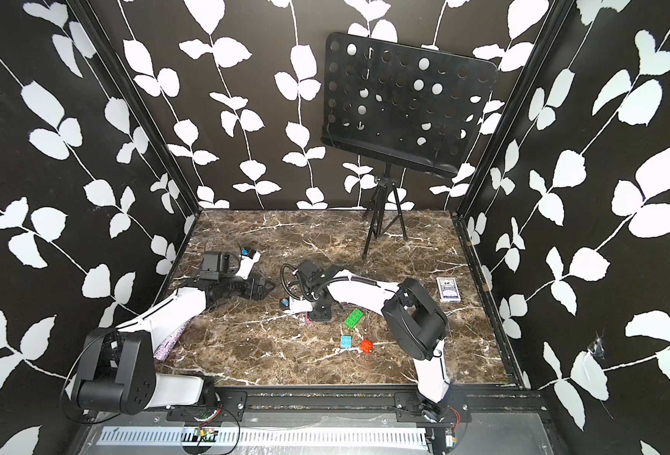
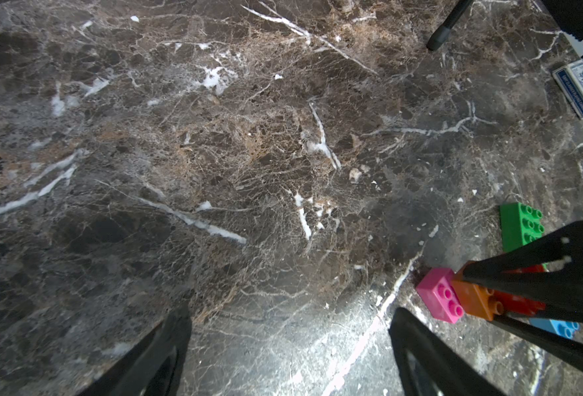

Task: Assemble the letter y with lego
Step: Assemble the lego brick with the lego brick, then move the building block to the center of the board.

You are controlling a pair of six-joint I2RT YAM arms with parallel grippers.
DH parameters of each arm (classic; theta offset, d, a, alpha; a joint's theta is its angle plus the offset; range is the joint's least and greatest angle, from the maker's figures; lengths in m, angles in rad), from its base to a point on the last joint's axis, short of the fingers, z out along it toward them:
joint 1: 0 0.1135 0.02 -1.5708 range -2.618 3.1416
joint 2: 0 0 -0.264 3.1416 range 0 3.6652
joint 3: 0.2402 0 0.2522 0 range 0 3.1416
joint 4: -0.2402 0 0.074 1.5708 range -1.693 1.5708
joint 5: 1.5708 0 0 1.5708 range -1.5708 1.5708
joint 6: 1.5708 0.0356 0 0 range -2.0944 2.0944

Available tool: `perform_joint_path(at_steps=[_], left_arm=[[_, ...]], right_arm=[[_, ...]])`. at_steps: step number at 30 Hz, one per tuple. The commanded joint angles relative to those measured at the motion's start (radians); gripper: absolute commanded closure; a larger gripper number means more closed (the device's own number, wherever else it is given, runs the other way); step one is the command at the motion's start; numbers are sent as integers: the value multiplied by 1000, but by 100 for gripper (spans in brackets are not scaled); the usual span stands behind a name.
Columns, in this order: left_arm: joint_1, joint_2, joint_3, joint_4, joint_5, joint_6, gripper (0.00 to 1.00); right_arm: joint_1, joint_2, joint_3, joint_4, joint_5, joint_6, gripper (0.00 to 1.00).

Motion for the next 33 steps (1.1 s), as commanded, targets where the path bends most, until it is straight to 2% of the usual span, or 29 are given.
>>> perform_joint_path(at_steps=[1,7,14,19,27,33], left_arm=[[-1,-14,-9,1,2,13,8],[-2,-17,-7,-2,-6,17,8],[0,-17,-7,-5,-12,20,7],[-1,-17,-4,-7,-16,24,7],[0,-17,-2,-8,-16,23,7],[1,-14,-2,-4,-18,7,6]], right_arm=[[8,108,21,-165,23,-17,80],[3,181,59,-192,85,37,84],[-10,155,26,-221,74,-73,84],[-36,115,49,-225,19,-56,84],[-21,142,94,-294,97,-70,84],[-21,192,100,-217,58,53,85]])
